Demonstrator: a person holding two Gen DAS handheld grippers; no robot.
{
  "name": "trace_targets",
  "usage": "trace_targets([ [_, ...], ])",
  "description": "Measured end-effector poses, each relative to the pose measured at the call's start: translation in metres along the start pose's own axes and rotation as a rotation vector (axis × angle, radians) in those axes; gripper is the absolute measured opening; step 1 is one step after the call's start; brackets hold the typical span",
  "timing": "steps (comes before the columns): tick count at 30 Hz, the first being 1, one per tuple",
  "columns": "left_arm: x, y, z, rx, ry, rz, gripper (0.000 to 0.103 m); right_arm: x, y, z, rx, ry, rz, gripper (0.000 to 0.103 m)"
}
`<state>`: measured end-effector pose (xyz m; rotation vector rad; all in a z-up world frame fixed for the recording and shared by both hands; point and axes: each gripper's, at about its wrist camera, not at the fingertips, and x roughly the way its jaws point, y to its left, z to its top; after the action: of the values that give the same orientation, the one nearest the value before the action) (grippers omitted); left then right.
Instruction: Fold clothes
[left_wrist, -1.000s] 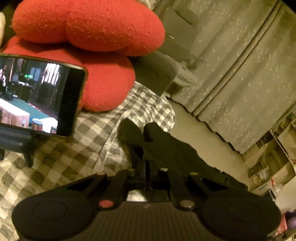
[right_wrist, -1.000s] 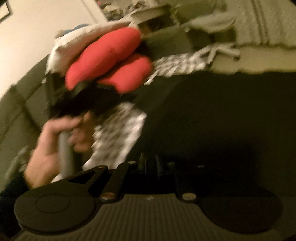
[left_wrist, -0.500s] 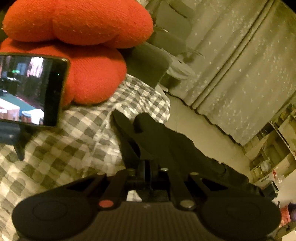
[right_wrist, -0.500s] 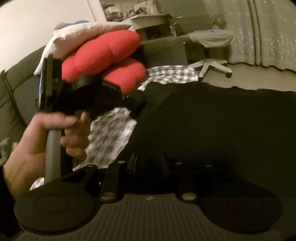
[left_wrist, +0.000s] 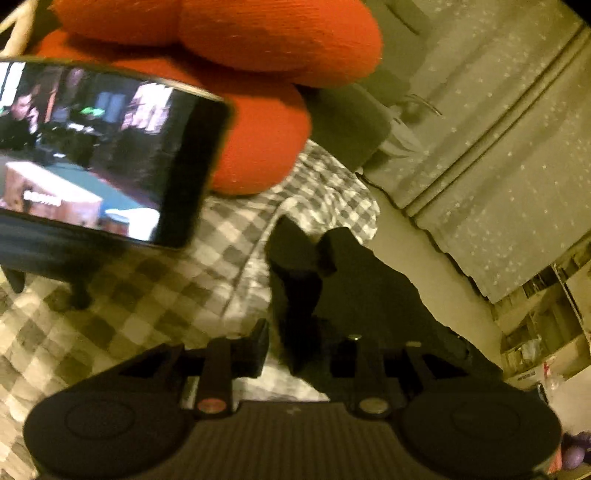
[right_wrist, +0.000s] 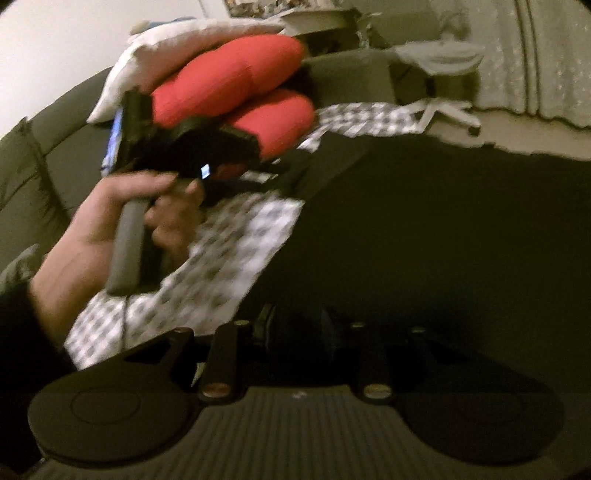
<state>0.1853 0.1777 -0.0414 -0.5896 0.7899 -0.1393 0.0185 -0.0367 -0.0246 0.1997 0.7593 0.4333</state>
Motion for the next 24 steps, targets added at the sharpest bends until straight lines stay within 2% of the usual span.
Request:
trace_targets([
  [8, 0.021, -0.006, 0.010, 0.005, 0.027, -0.046, 0.041, -0.014, 0.037, -0.041, 0.046, 0.050, 0.059, 0.037],
  [12, 0.035, -0.009, 0.011, 0.048, 0.076, -0.068, 0.041, -0.025, 0.058, -0.073, 0.065, 0.107, 0.068, 0.037],
  [15, 0.031, -0.003, 0.015, 0.049, 0.111, -0.091, 0.040, -0.033, 0.077, -0.092, 0.047, 0.113, 0.039, 0.038],
  [19, 0.017, 0.004, 0.019, 0.092, 0.122, -0.056, 0.040, -0.036, 0.096, -0.106, 0.095, 0.161, 0.034, 0.039],
  [24, -0.007, 0.015, 0.020, 0.140, 0.123, -0.018, 0.040, -0.033, 0.113, -0.128, 0.145, 0.271, 0.060, 0.039],
])
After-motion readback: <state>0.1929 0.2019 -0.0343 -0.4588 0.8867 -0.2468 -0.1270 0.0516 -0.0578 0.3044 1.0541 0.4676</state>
